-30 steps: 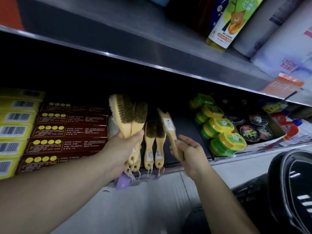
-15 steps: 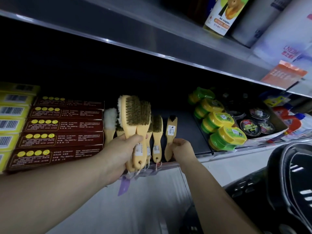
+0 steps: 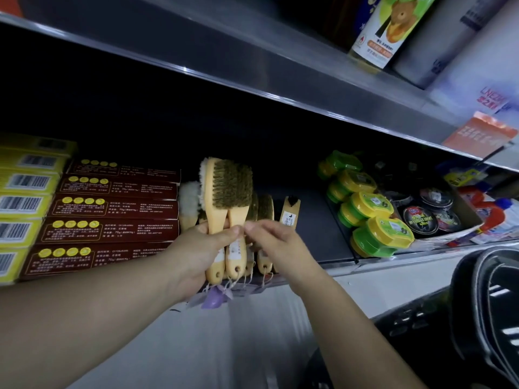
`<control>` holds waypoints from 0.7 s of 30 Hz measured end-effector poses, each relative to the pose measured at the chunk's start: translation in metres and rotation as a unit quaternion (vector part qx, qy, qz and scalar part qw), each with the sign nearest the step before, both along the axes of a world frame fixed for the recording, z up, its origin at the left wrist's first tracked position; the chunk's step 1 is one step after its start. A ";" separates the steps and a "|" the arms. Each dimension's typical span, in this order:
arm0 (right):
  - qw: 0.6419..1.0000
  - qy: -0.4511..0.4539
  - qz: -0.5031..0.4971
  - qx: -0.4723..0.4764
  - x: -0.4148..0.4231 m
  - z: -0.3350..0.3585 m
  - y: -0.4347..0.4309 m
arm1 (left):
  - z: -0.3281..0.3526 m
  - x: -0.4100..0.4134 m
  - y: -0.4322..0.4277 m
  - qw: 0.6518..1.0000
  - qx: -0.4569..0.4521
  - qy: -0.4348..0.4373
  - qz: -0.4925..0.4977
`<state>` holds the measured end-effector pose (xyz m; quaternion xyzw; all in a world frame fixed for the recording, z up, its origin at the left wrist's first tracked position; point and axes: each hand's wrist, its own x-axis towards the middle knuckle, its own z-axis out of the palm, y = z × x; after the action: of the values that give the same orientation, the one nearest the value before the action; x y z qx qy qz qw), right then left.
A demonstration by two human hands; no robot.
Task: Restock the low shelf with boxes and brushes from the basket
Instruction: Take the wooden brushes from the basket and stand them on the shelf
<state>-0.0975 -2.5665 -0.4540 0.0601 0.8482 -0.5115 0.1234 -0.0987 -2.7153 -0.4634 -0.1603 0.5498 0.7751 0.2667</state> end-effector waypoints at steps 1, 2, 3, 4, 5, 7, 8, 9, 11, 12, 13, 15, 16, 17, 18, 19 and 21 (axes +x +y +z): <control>0.998 -0.039 0.026 -0.041 0.003 0.002 -0.005 | 0.000 -0.001 0.000 1.000 -0.001 0.000 0.001; 0.994 -0.063 0.043 -0.075 0.005 0.003 -0.008 | 0.001 -0.001 0.000 1.000 0.000 -0.001 -0.001; 0.991 -0.069 0.049 -0.102 0.007 0.003 -0.008 | 0.002 -0.002 0.000 1.000 0.004 -0.004 -0.004; 0.990 -0.064 0.042 -0.115 0.007 0.004 -0.006 | 0.003 -0.001 0.000 1.000 0.010 -0.010 -0.008; 0.991 -0.052 0.020 -0.120 0.006 0.003 -0.002 | 0.004 -0.002 0.000 1.000 0.016 -0.013 -0.010; 0.990 -0.005 -0.075 -0.120 0.002 -0.001 0.013 | 0.005 -0.003 0.001 1.000 0.014 -0.010 -0.009; 0.984 0.021 -0.140 -0.106 0.000 -0.004 0.023 | 0.005 -0.004 0.001 1.000 0.009 -0.007 -0.009; 0.974 0.044 -0.208 -0.074 -0.003 -0.007 0.035 | 0.005 -0.005 0.001 1.000 0.004 -0.005 -0.007; 0.953 0.057 -0.297 0.027 -0.007 -0.014 0.058 | 0.006 -0.006 0.002 1.000 -0.005 -0.004 -0.005; 0.945 0.048 -0.313 0.074 -0.007 -0.018 0.068 | 0.006 -0.005 0.002 1.000 -0.010 -0.004 -0.010; 0.940 0.035 -0.319 0.118 -0.008 -0.023 0.075 | 0.007 -0.005 0.002 1.000 -0.014 -0.004 -0.018; 0.938 0.011 -0.298 0.176 -0.009 -0.033 0.084 | 0.005 -0.006 0.004 0.999 -0.019 0.001 -0.032; 0.942 0.001 -0.281 0.184 -0.011 -0.037 0.086 | 0.004 -0.006 0.005 0.999 -0.019 0.003 -0.037; 0.946 -0.010 -0.264 0.187 -0.012 -0.040 0.087 | 0.004 -0.006 0.006 0.999 -0.015 0.004 -0.043; 0.949 -0.027 -0.245 0.195 -0.013 -0.042 0.087 | 0.004 -0.005 0.007 0.999 -0.007 0.003 -0.050; 0.950 -0.042 -0.225 0.213 -0.014 -0.044 0.087 | 0.005 -0.004 0.008 0.998 0.004 -0.001 -0.058; 0.946 -0.048 -0.217 0.235 -0.014 -0.044 0.087 | 0.006 -0.001 0.009 0.997 0.022 -0.007 -0.075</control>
<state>-0.1116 -2.4795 -0.4982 0.2941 0.9038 -0.3090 0.0324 -0.0993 -2.7063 -0.4575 -0.1181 0.5415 0.7634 0.3319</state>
